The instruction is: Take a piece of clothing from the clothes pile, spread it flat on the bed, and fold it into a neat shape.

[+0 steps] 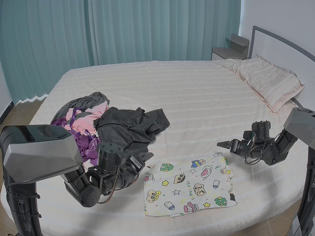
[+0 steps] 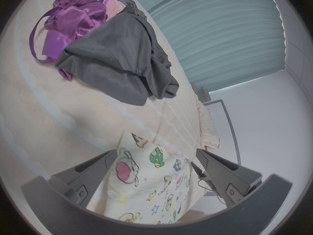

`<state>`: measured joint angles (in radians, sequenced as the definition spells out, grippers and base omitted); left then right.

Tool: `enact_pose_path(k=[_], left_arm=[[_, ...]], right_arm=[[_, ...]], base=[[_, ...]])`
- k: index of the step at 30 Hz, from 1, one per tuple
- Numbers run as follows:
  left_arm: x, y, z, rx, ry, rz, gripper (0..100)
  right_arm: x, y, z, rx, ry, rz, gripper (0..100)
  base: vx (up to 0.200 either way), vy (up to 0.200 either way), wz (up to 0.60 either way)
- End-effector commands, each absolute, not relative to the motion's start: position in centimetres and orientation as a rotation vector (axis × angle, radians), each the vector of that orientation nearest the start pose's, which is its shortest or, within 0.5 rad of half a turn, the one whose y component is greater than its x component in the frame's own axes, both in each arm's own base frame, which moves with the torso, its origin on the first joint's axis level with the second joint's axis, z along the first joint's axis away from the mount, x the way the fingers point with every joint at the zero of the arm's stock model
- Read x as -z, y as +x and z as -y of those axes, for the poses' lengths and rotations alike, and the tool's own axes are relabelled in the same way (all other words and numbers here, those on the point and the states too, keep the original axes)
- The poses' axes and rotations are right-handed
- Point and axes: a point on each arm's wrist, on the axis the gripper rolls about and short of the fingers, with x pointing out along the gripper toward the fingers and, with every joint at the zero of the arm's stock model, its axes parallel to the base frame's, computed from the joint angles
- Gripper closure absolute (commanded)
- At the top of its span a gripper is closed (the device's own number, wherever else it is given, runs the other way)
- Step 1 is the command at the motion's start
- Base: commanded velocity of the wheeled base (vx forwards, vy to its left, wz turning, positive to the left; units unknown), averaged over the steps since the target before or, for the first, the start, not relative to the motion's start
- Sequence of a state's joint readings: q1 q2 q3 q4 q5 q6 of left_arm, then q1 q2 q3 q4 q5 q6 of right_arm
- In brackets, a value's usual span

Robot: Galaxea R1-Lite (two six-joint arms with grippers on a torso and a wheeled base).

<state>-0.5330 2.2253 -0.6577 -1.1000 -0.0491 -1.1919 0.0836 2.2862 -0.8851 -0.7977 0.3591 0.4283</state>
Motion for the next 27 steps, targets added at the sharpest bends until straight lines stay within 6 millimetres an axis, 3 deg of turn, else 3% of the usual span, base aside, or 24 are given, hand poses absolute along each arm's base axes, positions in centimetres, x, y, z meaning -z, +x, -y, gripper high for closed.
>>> enact_pose_path(k=[1,6,12,16,24,27], left_arm=[[-2.3,28.7,20.5,0.309,-1.005,-0.747,0],[-1.5,27.7,22.0,0.343,-0.978,-0.788,0],[-0.6,27.4,22.3,0.333,-0.953,-0.810,0],[0.0,27.0,22.6,0.346,-0.885,-0.825,0],[1.2,25.9,23.5,0.346,-0.763,-0.831,0],[1.6,25.6,23.7,0.335,-0.722,-0.834,0]], right_arm=[[-4.8,35.9,-4.9,-0.318,0.541,-0.647,0],[-4.9,33.8,-7.1,-0.312,0.551,-0.679,0],[-4.2,32.7,-9.5,-0.346,0.599,-0.694,0],[-2.6,32.3,-11.3,-0.338,0.666,-0.767,0],[1.4,32.2,-11.4,-0.230,0.638,-0.857,0],[2.1,32.3,-11.2,-0.208,0.632,-0.867,0]], base=[[0.000,0.000,0.00],[0.000,0.000,0.00],[0.000,0.000,0.00],[0.000,0.000,0.00],[0.000,0.000,0.00],[0.000,0.000,0.00]])
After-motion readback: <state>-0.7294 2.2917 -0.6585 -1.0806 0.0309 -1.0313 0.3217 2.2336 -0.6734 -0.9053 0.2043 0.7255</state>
